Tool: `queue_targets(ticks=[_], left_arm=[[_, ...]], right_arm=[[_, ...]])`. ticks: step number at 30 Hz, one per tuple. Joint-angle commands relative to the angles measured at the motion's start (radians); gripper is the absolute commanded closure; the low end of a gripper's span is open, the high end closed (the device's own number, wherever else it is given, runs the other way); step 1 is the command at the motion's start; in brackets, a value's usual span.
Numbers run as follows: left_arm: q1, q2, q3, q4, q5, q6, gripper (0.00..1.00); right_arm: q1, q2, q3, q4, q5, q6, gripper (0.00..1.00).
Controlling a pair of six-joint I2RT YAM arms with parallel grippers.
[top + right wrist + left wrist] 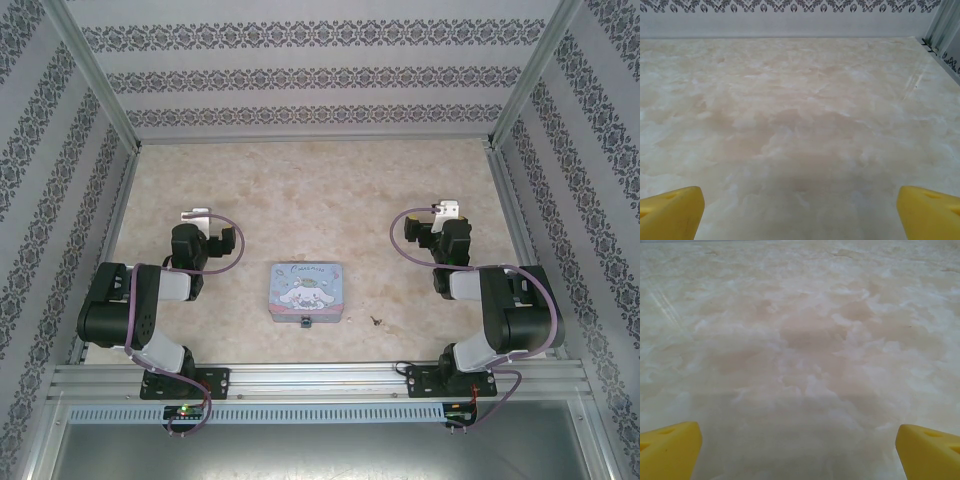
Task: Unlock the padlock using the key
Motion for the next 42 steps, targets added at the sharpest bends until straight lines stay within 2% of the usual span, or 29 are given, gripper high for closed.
queue_targets(ticks=[1,3,5,9,11,14,16,19,23,26,28,30,32,37,42], left_arm=[[0.014,-0.001,0.022,0.013,0.019,0.019,0.0],[0.014,-0.009,0.022,0.009,0.01,0.017,0.0],[0.014,-0.048,0.057,-0.076,-0.019,0.004,0.0],[0.014,-0.112,0.16,-0.334,-0.047,-0.023,0.0],[0.014,-0.147,0.185,-0.42,-0.047,-0.052,0.0],[0.014,-0.207,0.234,-0.552,-0.048,-0.138,0.0],[0.012,-0.242,0.275,-0.653,-0.05,-0.221,0.0],[0.009,-0.287,0.343,-0.816,-0.004,-0.354,0.0],[-0.015,-0.323,0.377,-0.958,0.136,-0.486,0.0],[-0.075,-0.372,0.35,-1.002,0.204,-0.53,0.0],[-0.128,-0.415,0.321,-1.022,0.219,-0.547,0.0],[-0.188,-0.457,0.295,-1.051,0.22,-0.56,0.0],[-0.237,-0.494,0.27,-1.083,0.217,-0.584,0.0],[-0.343,-0.564,0.182,-1.084,0.253,-0.666,0.06],[-0.419,-0.612,0.138,-1.104,0.273,-0.718,0.1]], right_arm=[[-0.016,-0.01,0.004,0.026,-0.038,0.018,0.02],[-0.019,-0.039,0.024,-0.028,-0.026,0.029,0.02],[-0.019,-0.083,0.049,-0.11,-0.02,0.029,0.02],[-0.019,-0.169,0.102,-0.316,0.009,0.078,0.02],[-0.02,-0.205,0.137,-0.433,0.033,0.162,0.02],[-0.021,-0.255,0.173,-0.52,-0.017,0.205,0.02],[-0.029,-0.279,0.205,-0.57,-0.075,0.265,0.02],[-0.031,-0.304,0.239,-0.611,-0.227,0.336,0.02],[-0.025,-0.32,0.266,-0.671,-0.435,0.461,0.02],[0.005,-0.327,0.281,-0.776,-0.556,0.508,0.06],[0.059,-0.345,0.271,-0.828,-0.588,0.518,0.09],[0.155,-0.37,0.268,-0.913,-0.56,0.506,0.1],[0.257,-0.395,0.264,-0.995,-0.478,0.505,0.1],[0.493,-0.42,0.223,-1.041,-0.351,0.605,0.14],[0.614,-0.425,0.184,-1.057,-0.285,0.679,0.14]])
